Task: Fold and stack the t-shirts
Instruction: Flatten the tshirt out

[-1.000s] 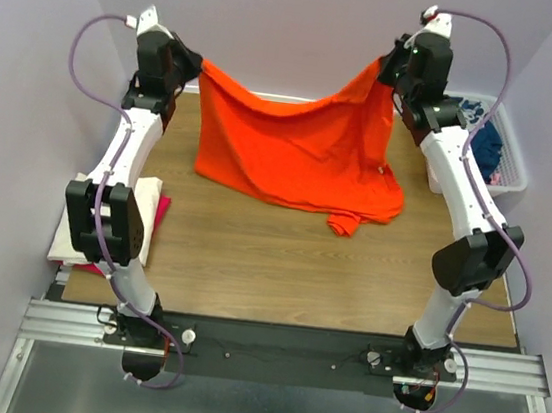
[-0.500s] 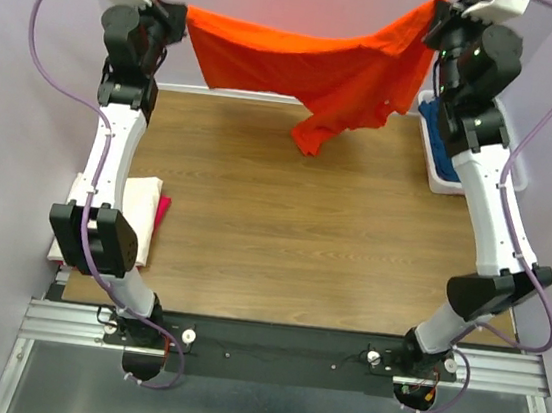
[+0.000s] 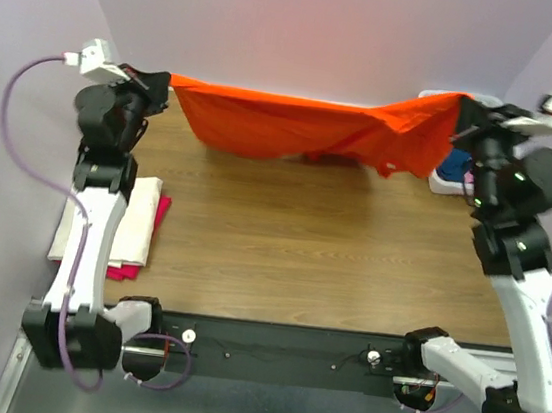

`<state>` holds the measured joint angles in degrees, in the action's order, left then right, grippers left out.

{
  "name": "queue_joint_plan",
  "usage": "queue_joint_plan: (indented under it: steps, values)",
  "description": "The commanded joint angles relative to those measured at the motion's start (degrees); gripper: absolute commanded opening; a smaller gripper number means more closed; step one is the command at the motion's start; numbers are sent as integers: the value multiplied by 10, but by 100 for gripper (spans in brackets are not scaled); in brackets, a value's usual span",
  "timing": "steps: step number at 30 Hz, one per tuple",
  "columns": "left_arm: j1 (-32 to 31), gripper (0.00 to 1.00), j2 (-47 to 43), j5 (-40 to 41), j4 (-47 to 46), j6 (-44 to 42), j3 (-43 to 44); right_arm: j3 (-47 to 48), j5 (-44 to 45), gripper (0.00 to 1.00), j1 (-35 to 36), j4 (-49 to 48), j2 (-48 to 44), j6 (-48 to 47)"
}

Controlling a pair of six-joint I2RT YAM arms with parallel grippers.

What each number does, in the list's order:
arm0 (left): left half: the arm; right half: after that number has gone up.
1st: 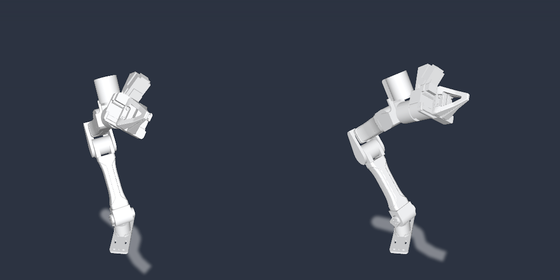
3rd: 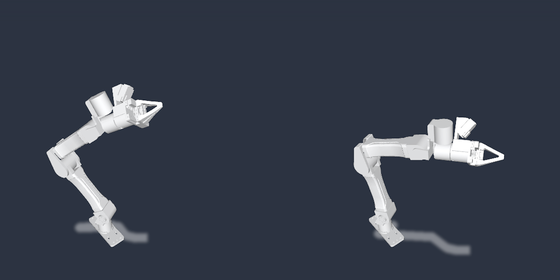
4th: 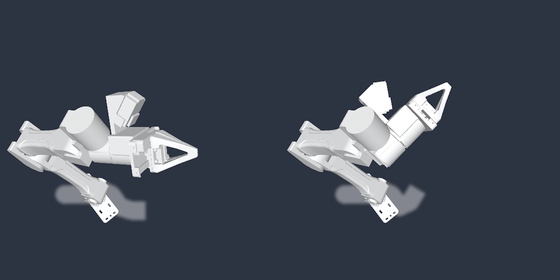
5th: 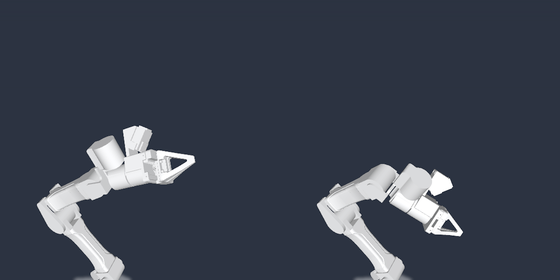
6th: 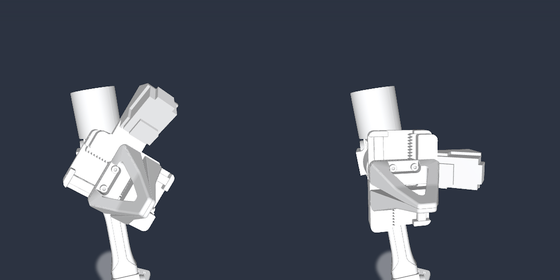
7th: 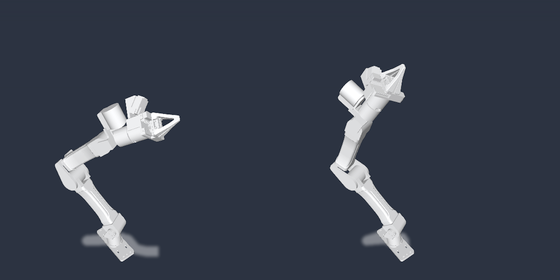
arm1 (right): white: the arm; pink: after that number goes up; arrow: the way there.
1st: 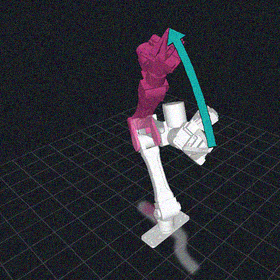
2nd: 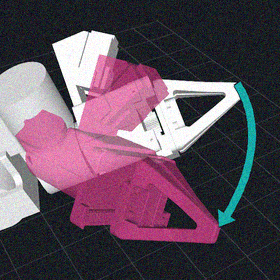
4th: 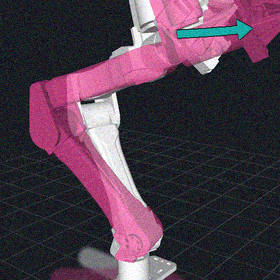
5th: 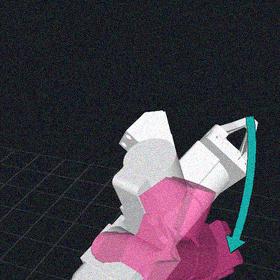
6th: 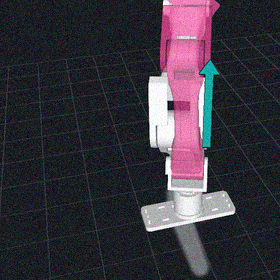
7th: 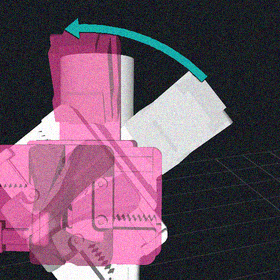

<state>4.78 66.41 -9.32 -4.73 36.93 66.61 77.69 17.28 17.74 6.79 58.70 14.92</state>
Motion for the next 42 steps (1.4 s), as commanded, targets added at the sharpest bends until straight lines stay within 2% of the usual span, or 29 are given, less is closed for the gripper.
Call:
queue_joint_plan:
  steps: [1,5,11,15,16,17,19,21,22,23,25,26,29,31,34,36,38,40,41,42]
  values:
    - [4,0,-88,-1,-18,2,13,78,-15,0,-2,17,-50,9]
    - [4,0,-111,8,-4,1,47,126,-37,0,-2,21,-45,0]
    - [4,0,-62,1,-19,7,69,163,-30,0,-2,17,42,-16]
    - [4,0,16,-5,-71,18,70,194,-28,0,-2,-9,134,-44]
    - [4,0,34,-10,-79,21,76,204,-27,1,-3,-22,181,-47]
    - [4,0,77,-13,-94,25,90,214,-33,1,-10,-27,204,-50]
    - [3,0,123,-25,-110,31,114,264,-56,1,-25,-34,257,-40]
    - [4,0,200,-39,-128,43,169,313,-102,0,-54,-43,340,-14]
    - [1,0,226,-53,-128,45,193,376,-116,0,-60,-44,365,-6]
    - [2,0,252,-60,-128,46,253,409,-140,0,-69,-43,421,2]
    - [1,0,321,-72,-119,50,314,512,-155,0,-77,-44,469,10]
    - [0,0,355,-76,-117,53,371,546,-165,0,-77,-44,503,14]
    - [1,0,390,-78,-103,52,471,654,-184,0,-79,-44,537,18]
    - [1,0,412,-76,-90,41,514,677,-178,0,-80,-49,544,13]
    - [1,0,434,-81,-60,24,573,649,-152,0,-81,-62,514,-2]
    - [1,0,430,-83,-50,20,563,568,-137,0,-82,-63,490,-7]
    - [1,0,410,-85,-55,19,504,503,-131,1,-81,-78,443,-3]
    - [1,0,391,-94,-75,25,448,391,-126,1,-82,-79,409,6]
    - [1,0,381,-98,-80,28,389,345,-125,0,-81,-82,371,19]
    - [1,0,359,-102,-86,33,357,264,-124,1,-81,-84,351,28]
